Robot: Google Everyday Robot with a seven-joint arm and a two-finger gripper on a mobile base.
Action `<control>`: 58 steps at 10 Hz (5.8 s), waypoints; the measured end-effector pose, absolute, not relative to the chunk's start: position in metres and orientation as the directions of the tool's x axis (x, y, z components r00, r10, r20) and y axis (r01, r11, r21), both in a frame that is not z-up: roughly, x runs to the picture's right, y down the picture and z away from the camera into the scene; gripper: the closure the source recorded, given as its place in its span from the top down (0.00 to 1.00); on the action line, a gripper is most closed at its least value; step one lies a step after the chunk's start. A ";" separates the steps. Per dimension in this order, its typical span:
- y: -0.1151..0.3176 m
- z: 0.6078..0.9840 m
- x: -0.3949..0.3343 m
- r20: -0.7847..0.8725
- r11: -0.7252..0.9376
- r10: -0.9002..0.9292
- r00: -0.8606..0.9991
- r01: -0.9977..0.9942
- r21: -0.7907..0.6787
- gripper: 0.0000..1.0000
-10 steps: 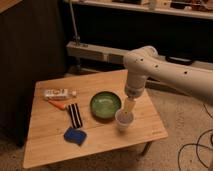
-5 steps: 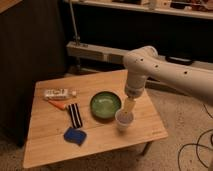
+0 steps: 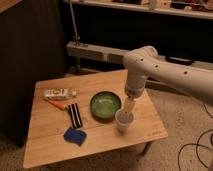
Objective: Place the white sponge in the ceramic cup
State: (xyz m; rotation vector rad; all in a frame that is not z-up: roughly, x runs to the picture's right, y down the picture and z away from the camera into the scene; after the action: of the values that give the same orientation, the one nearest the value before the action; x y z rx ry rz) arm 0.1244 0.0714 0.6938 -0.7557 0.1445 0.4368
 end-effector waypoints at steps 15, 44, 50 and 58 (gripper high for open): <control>0.041 0.704 0.037 0.192 0.828 0.394 0.899 -0.257 -0.498 0.80; 0.247 0.743 -0.160 0.062 0.722 0.278 0.959 -0.166 -0.671 0.80; 0.252 0.777 -0.156 0.039 0.692 0.309 0.950 -0.197 -0.695 0.80; 0.269 0.780 -0.160 0.006 0.758 0.245 0.970 -0.187 -0.624 0.41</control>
State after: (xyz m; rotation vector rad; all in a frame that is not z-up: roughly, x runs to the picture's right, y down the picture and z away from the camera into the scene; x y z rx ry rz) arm -0.1600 0.2688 0.7804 -0.6701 -0.0896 0.2358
